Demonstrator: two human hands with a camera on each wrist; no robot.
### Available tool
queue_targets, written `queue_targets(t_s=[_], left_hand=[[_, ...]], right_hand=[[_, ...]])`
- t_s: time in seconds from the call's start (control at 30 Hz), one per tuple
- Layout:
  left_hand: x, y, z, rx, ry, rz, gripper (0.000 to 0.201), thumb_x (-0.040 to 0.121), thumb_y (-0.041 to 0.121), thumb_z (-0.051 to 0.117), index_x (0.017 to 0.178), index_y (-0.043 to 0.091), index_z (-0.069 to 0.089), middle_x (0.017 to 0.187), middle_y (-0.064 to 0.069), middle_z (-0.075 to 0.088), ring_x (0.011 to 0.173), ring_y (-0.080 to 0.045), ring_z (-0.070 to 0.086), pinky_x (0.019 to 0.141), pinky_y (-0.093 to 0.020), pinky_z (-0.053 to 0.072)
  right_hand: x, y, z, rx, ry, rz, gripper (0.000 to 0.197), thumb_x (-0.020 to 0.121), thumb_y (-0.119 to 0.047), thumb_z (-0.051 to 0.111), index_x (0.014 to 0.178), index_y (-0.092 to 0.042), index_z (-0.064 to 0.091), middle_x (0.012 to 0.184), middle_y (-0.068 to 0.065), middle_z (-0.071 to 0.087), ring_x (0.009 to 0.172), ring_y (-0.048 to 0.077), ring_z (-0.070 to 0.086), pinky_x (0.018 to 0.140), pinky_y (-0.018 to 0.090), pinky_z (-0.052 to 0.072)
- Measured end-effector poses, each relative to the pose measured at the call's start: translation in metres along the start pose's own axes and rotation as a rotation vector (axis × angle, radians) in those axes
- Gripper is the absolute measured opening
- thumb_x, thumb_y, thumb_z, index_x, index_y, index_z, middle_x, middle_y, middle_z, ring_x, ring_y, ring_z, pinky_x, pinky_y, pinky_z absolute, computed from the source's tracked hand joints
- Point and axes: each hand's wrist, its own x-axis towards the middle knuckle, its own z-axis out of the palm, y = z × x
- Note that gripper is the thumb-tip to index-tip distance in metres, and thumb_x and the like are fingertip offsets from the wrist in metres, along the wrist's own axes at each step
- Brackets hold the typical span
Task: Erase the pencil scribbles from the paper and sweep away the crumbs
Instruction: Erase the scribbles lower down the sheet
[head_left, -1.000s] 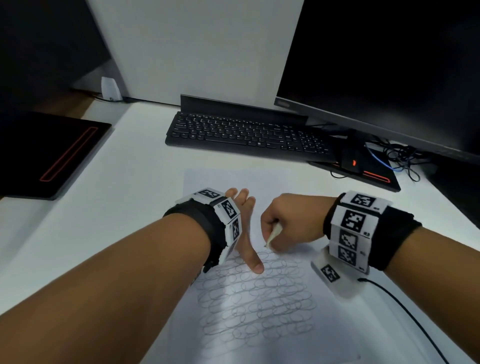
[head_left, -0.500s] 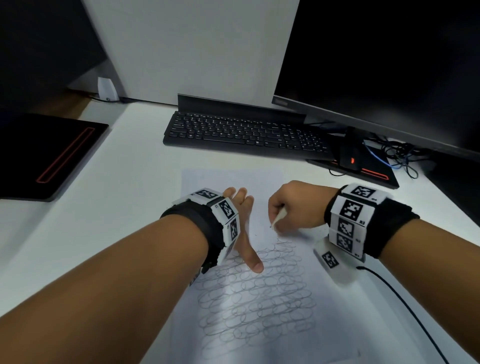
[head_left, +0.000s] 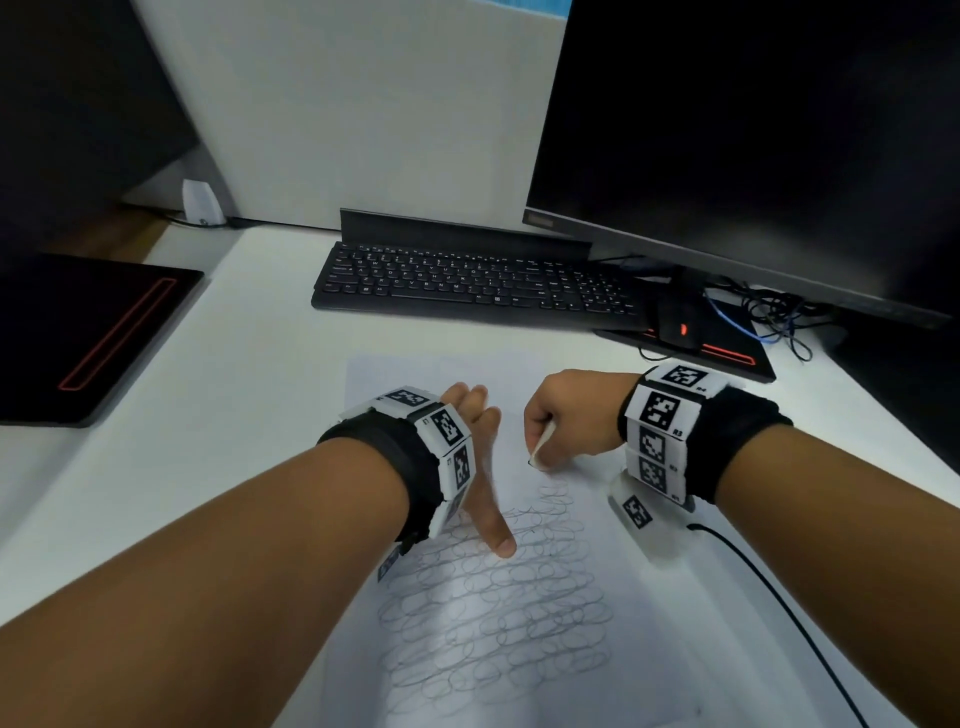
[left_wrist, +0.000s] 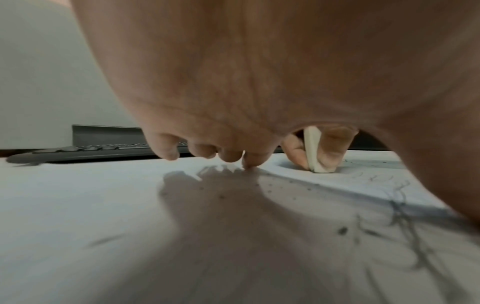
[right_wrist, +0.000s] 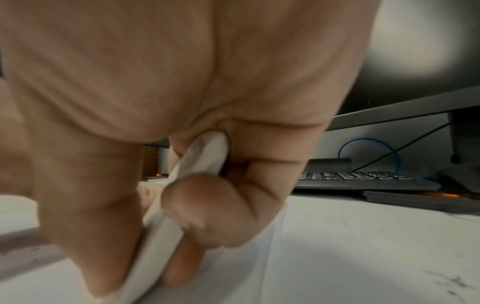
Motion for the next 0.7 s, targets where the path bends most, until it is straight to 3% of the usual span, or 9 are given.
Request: queue_targets(t_s=[0.1, 0.2, 0.27, 0.33, 0.4, 0.5, 0.57, 0.7], left_hand=[[0.009, 0.013, 0.001, -0.052, -0.006, 0.015, 0.135, 0.054, 0.083, 0.069, 0.155, 0.027, 0.001, 0.163, -0.006, -0.009, 0.149, -0.03, -0.007, 0.117, -0.06, 0.011], [0.016, 0.021, 0.002, -0.08, -0.087, -0.012, 0.139, 0.055, 0.083, 0.069, 0.153, 0.034, -0.017, 0.161, -0.005, -0.022, 0.147, -0.035, -0.019, 0.114, -0.062, 0.0], [0.015, 0.023, 0.001, -0.058, -0.103, -0.012, 0.135, 0.058, 0.082, 0.068, 0.154, 0.034, -0.014, 0.161, -0.006, -0.022, 0.147, -0.035, -0.02, 0.114, -0.062, -0.001], [0.009, 0.025, -0.004, -0.012, -0.111, 0.022, 0.126, 0.065, 0.08, 0.065, 0.155, 0.034, -0.011, 0.161, -0.006, -0.022, 0.147, -0.033, -0.021, 0.115, -0.058, -0.004], [0.005, 0.026, -0.007, 0.007, -0.111, 0.052, 0.12, 0.071, 0.076, 0.064, 0.155, 0.032, -0.011, 0.162, -0.005, -0.02, 0.147, -0.03, -0.021, 0.116, -0.054, -0.006], [0.009, 0.023, -0.002, -0.067, -0.087, 0.008, 0.134, 0.061, 0.078, 0.071, 0.155, 0.031, -0.013, 0.162, -0.004, -0.018, 0.147, -0.033, -0.019, 0.116, -0.058, 0.0], [0.013, 0.02, 0.002, -0.082, -0.084, -0.004, 0.137, 0.056, 0.08, 0.071, 0.155, 0.032, -0.011, 0.162, -0.003, -0.017, 0.148, -0.034, -0.018, 0.116, -0.06, 0.003], [0.013, 0.021, 0.001, -0.048, -0.088, 0.015, 0.13, 0.063, 0.08, 0.066, 0.156, 0.03, -0.01, 0.162, -0.006, -0.021, 0.147, -0.034, -0.02, 0.116, -0.057, -0.003]], right_hand=[[0.0, -0.001, 0.0, -0.011, -0.007, -0.011, 0.005, 0.079, -0.026, 0.073, 0.082, -0.023, 0.073, 0.08, 0.0, 0.072, 0.069, 0.016, 0.063, 0.067, 0.029, 0.053], [-0.002, 0.0, 0.002, -0.01, 0.022, -0.007, 0.001, 0.078, -0.025, 0.071, 0.078, -0.024, 0.071, 0.079, -0.002, 0.072, 0.075, 0.018, 0.067, 0.069, 0.032, 0.055], [-0.007, -0.004, 0.007, -0.022, 0.009, -0.034, 0.003, 0.079, -0.022, 0.07, 0.081, -0.023, 0.071, 0.075, -0.006, 0.068, 0.072, 0.012, 0.065, 0.064, 0.028, 0.053], [-0.013, -0.011, 0.01, -0.045, -0.081, -0.097, 0.009, 0.08, -0.021, 0.071, 0.089, -0.021, 0.072, 0.071, -0.012, 0.061, 0.065, 0.003, 0.056, 0.058, 0.019, 0.043], [-0.013, -0.011, 0.006, -0.033, -0.141, -0.116, 0.011, 0.08, -0.022, 0.072, 0.091, -0.019, 0.073, 0.077, -0.008, 0.066, 0.068, 0.007, 0.059, 0.06, 0.019, 0.044], [-0.003, 0.001, -0.003, 0.011, -0.045, -0.047, 0.01, 0.08, -0.027, 0.073, 0.087, -0.02, 0.074, 0.088, 0.008, 0.073, 0.07, 0.017, 0.063, 0.064, 0.028, 0.05], [-0.002, 0.001, -0.002, -0.006, -0.01, -0.047, 0.007, 0.08, -0.026, 0.072, 0.085, -0.021, 0.074, 0.085, 0.002, 0.072, 0.073, 0.016, 0.064, 0.064, 0.026, 0.05], [-0.013, -0.009, 0.008, -0.034, -0.167, -0.133, 0.011, 0.078, -0.025, 0.074, 0.088, -0.022, 0.073, 0.075, -0.013, 0.065, 0.072, 0.007, 0.061, 0.064, 0.022, 0.049]])
